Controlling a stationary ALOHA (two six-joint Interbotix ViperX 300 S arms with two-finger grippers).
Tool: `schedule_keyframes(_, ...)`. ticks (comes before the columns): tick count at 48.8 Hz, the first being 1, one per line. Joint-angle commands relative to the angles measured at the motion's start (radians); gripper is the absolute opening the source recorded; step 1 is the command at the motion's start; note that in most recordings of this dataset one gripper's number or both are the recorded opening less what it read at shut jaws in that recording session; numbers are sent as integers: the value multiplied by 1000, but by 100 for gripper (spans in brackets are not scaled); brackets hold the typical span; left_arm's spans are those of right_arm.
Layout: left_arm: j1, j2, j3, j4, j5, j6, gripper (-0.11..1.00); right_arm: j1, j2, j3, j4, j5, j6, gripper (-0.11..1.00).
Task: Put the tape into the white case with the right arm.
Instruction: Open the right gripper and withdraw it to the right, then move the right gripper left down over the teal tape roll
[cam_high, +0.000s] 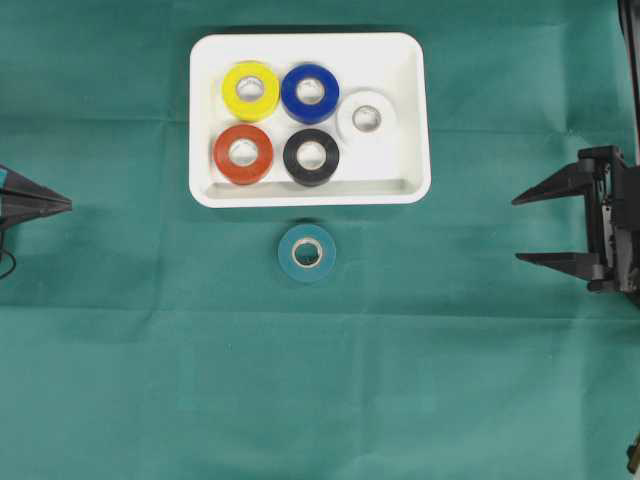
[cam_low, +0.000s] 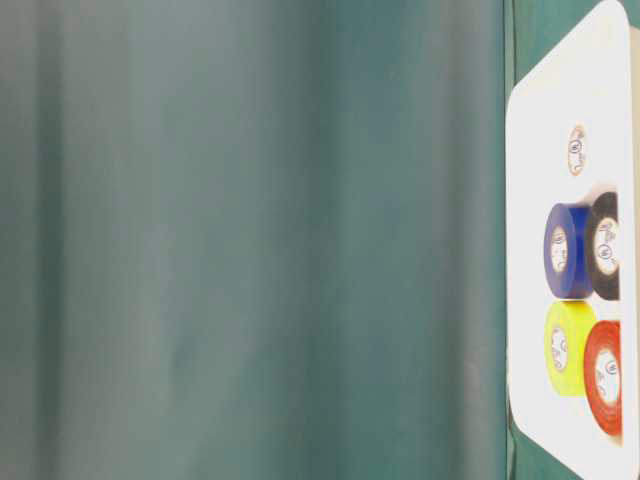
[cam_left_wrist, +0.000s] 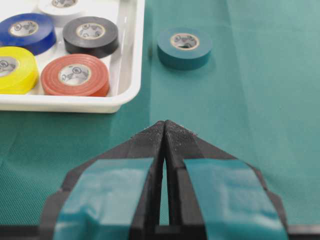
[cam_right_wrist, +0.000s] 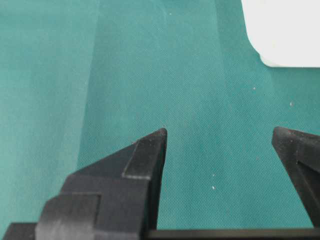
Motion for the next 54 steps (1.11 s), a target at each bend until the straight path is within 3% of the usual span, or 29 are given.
schedule_keyframes(1,2,9,-11,0,-9,2,0,3,55,-52,-2,-12,0,51)
schedule_keyframes(18,2,9,-11,2,-9,2,0,17,370,-244,-48,-98,-37,51)
schedule_keyframes(41,2,9,-11,2,-9,2,0,17,799,-586,-51,-107,-38,51)
schedule_keyframes(54,2,9,-11,2,-9,2,0,17,966,-735,-51,-152,-38,51)
